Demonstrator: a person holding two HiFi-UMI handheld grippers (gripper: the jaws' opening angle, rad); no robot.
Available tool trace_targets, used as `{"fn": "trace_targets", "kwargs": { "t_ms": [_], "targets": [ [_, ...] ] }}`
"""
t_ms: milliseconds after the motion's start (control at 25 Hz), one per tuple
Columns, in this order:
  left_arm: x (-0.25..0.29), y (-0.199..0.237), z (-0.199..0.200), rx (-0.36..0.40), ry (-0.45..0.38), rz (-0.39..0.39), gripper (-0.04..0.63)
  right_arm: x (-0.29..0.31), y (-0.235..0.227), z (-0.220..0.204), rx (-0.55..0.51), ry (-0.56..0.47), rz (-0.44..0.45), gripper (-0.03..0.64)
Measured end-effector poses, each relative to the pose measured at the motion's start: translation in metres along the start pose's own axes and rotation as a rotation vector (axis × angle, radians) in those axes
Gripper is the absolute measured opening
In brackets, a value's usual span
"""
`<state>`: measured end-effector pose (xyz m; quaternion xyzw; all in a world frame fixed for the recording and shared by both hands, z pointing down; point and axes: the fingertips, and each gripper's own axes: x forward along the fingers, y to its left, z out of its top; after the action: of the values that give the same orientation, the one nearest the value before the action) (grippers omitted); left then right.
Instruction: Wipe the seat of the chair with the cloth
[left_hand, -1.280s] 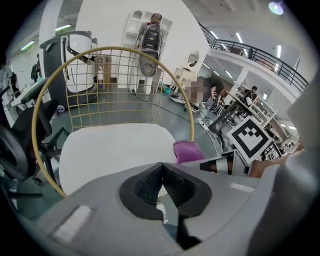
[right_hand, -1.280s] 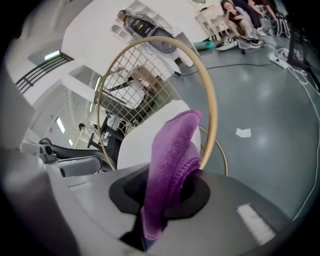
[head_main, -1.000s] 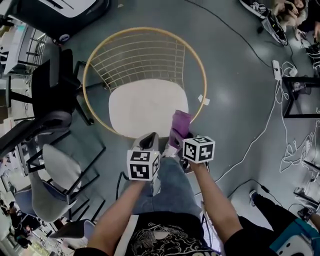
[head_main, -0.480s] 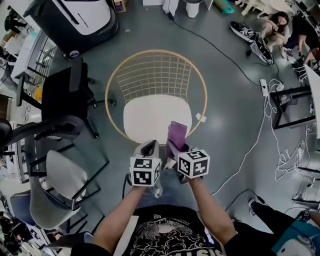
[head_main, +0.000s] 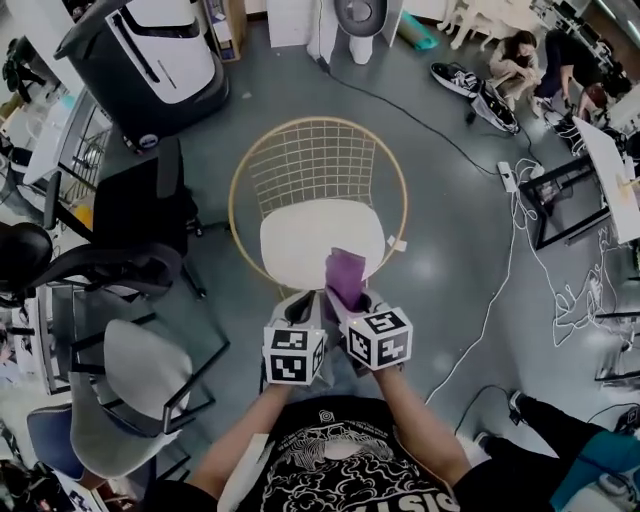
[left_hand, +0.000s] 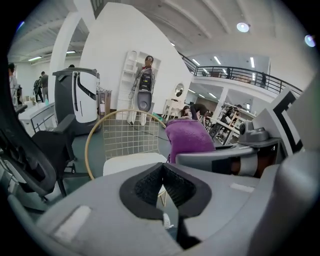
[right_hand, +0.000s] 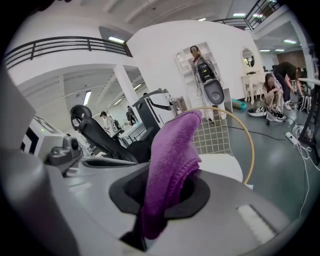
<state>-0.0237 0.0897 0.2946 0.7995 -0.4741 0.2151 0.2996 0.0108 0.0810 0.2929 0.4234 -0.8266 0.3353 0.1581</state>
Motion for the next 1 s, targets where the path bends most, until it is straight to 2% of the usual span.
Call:
{"fn": "trace_targets", "kwargs": {
  "t_ms": [440, 1000],
  "targets": [
    [-0.040, 0.001, 0.014, 0.049, -0.082, -0.041, 0.000, -0.025, 0.035, 0.016, -0.126, -0.122, -0.089, 0.060],
    [-0.042, 0.000, 0.022, 0.062, -0.090, -0.040, 0.000, -0.025, 0.043, 0.028, -0.147, -0.160, -0.087, 0.060]
  ]
}}
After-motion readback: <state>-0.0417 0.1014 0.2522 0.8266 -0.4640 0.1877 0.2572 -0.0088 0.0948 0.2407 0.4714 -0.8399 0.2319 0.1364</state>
